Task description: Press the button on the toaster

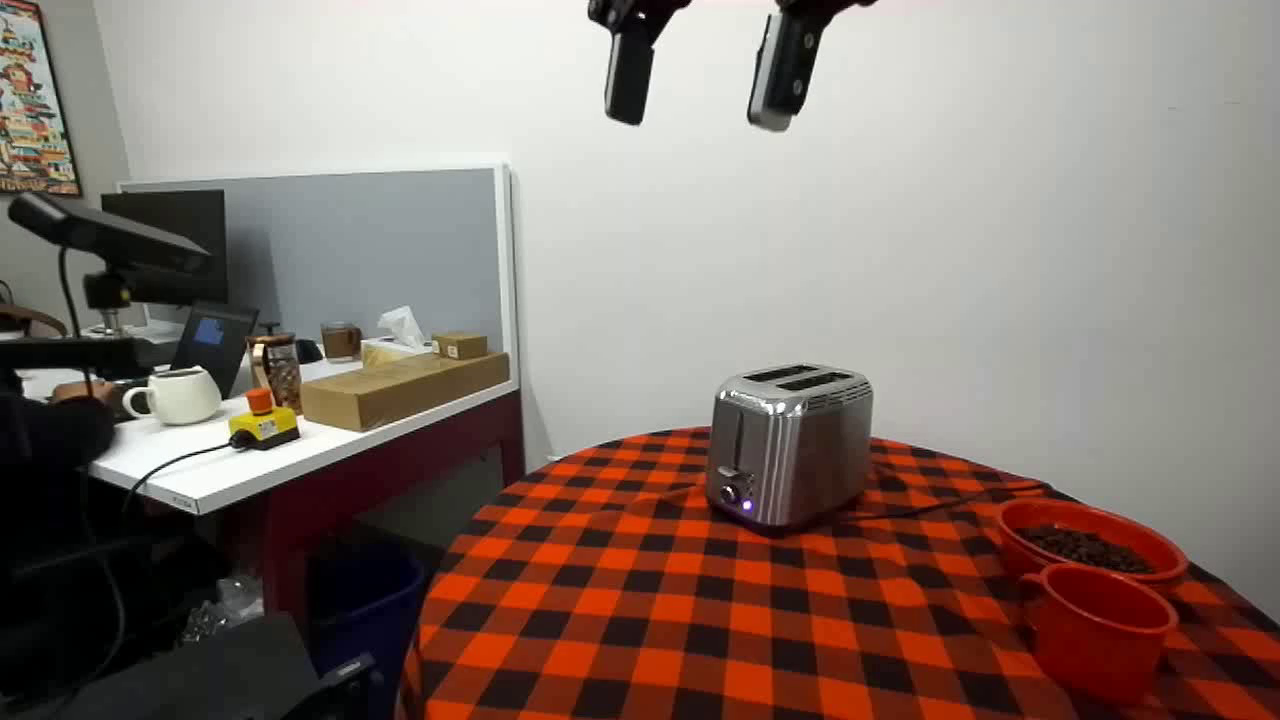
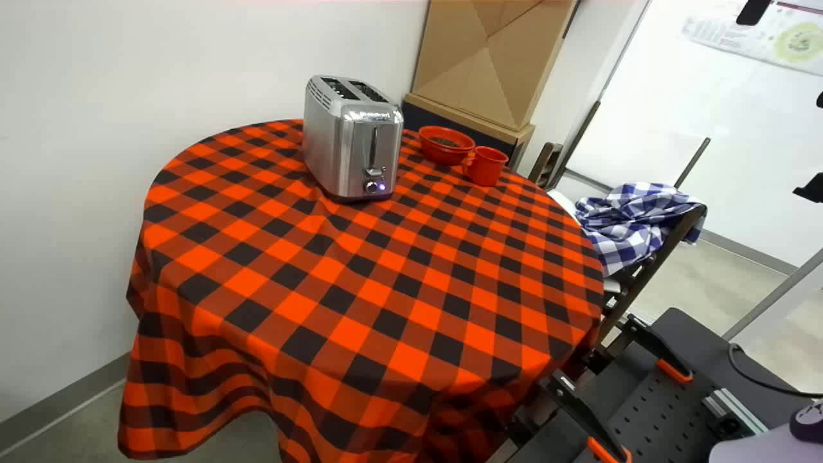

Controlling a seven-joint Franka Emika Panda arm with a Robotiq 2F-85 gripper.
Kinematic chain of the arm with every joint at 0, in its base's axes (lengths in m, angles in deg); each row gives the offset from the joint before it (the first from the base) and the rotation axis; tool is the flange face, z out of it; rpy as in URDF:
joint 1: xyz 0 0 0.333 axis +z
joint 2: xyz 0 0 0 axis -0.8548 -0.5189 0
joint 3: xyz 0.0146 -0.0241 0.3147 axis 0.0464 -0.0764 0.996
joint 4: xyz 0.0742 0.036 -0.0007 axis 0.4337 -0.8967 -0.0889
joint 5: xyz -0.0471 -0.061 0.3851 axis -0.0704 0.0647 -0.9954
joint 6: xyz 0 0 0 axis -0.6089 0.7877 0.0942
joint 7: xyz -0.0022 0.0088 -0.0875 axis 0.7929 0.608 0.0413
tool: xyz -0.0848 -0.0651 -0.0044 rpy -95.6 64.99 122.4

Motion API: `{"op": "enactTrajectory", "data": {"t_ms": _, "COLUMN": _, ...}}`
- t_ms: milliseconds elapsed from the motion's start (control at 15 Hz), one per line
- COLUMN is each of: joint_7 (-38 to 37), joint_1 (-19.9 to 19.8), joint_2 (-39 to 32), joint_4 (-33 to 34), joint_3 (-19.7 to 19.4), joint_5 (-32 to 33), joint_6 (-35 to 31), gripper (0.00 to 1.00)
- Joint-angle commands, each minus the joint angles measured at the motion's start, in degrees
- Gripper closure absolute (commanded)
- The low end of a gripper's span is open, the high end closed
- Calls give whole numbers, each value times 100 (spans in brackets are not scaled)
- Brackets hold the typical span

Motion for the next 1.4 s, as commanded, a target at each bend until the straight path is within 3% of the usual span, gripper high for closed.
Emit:
{"op": "enactTrajectory", "data": {"t_ms": 0, "joint_7": 34, "joint_1": -76, "joint_2": -18, "joint_4": 21, "joint_3": 56, "joint_5": -30, "joint_6": 10, "gripper": 0}}
{"op": "enactTrajectory", "data": {"t_ms": 400, "joint_7": 23, "joint_1": -67, "joint_2": -27, "joint_4": -21, "joint_3": 99, "joint_5": 21, "joint_6": -47, "gripper": 0}}
{"op": "enactTrajectory", "data": {"t_ms": 800, "joint_7": -352, "joint_1": 24, "joint_2": -632, "joint_4": -563, "joint_3": 732, "joint_5": 956, "joint_6": -763, "gripper": 0}}
{"op": "enactTrajectory", "data": {"t_ms": 1000, "joint_7": -624, "joint_1": 112, "joint_2": -1110, "joint_4": -925, "joint_3": 1013, "joint_5": 1407, "joint_6": -1678, "gripper": 0}}
{"op": "enactTrajectory", "data": {"t_ms": 1333, "joint_7": -1531, "joint_1": -9, "joint_2": -1798, "joint_4": -1417, "joint_3": 1361, "joint_5": 2495, "joint_6": -3952, "gripper": 0}}
